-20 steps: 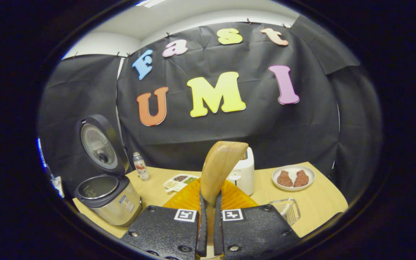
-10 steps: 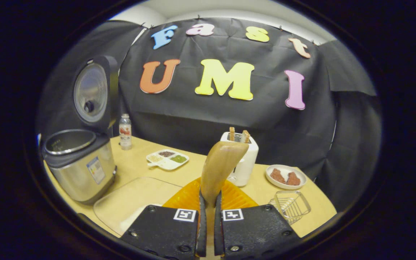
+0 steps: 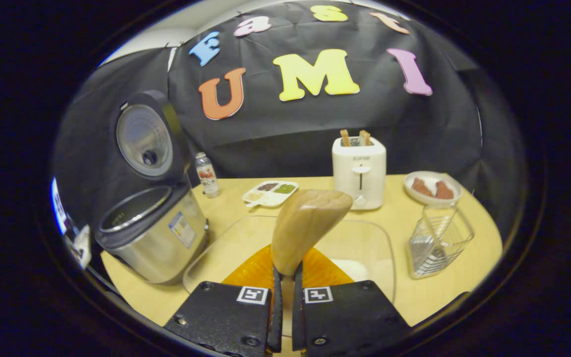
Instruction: Close the left gripper, press the button to open the rice cooker; take a wooden spoon from the chopstick holder with the right hand, scoop a spoonful of rice and pour it into the rice cooker, then put the wooden spoon back into the chopstick holder.
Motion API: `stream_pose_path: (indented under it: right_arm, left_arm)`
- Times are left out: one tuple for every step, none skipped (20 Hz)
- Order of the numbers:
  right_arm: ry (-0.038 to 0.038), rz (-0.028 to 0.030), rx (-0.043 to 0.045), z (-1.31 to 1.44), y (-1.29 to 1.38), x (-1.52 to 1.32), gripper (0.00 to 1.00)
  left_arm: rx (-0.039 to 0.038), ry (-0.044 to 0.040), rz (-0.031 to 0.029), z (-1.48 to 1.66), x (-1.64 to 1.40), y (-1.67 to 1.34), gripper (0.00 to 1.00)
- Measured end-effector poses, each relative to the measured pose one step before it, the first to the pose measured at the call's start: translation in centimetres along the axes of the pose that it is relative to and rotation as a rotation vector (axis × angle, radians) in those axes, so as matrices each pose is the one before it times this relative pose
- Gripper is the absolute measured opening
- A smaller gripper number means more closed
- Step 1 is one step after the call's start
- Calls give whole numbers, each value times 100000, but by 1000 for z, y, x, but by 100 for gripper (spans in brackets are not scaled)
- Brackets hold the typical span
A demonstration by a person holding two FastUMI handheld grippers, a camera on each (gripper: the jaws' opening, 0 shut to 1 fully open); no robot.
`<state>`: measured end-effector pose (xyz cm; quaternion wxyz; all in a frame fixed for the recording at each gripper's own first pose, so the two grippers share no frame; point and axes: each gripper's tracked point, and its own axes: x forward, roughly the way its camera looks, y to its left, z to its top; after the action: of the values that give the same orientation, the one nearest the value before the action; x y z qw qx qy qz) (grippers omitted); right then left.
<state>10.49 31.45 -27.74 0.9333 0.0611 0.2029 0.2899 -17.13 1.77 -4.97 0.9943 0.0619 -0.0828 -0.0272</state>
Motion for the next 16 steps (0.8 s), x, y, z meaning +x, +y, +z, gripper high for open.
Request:
stream_pose_path:
  right_arm:
    - [-306, 1348, 3895, 74, 485, 250, 13]
    - [-626, 662, 1494, 80, 266, 305, 13]
    - [-668, 731, 1035, 60, 250, 310, 13]
    - [-288, 837, 1244, 87, 94, 310, 13]
    - [-77, 956, 2374, -24, -103, 178, 13]
    - [261, 1343, 4552, 60, -118, 302, 13]
    - [239, 530, 4297, 62, -206, 201, 13]
    - [1180, 1372, 4734, 39, -246, 304, 13]
    - [844, -1684, 2768, 203, -655, 75, 13]
    - [98, 39, 1567, -22, -268, -110, 13]
    - [853, 1538, 1685, 18, 235, 233, 12]
    - [969, 1275, 1331, -46, 181, 77, 12]
    - [844, 1813, 2258, 19, 113, -234, 12]
    - [769, 2366, 3805, 143, 235, -93, 12]
    - [1056, 3333, 5041, 125, 413, -224, 12]
    - [729, 3123, 4695, 245, 379, -115, 12]
  left_arm:
    - [-48, -103, 48, 36, -41, -27, 96]
    - [-129, 209, -185, 71, 25, -123, 96]
    - [-83, 339, -157, -184, -52, -111, 96]
    - [-48, 283, 73, -77, 5, 47, 95]
    - [34, 224, 176, 12, -14, 132, 95]
    - [62, 192, 294, -156, 96, 144, 95]
    - [59, -174, 429, 24, 137, 193, 95]
    - [-223, -240, 475, 147, 56, 280, 96]
    - [-428, 453, 16, -160, 33, -11, 96]
    - [-556, 526, 62, -195, 95, 47, 96]
    - [-423, 200, -14, -175, 81, 16, 96]
    - [-133, 332, -292, -122, -8, -84, 96]
    - [24, 117, -26, -127, 62, -16, 96]
    - [29, 86, 119, 9, -22, 42, 96]
    - [-162, 173, 109, -11, -33, -5, 96]
    - [-449, 157, 176, -35, 40, 35, 96]
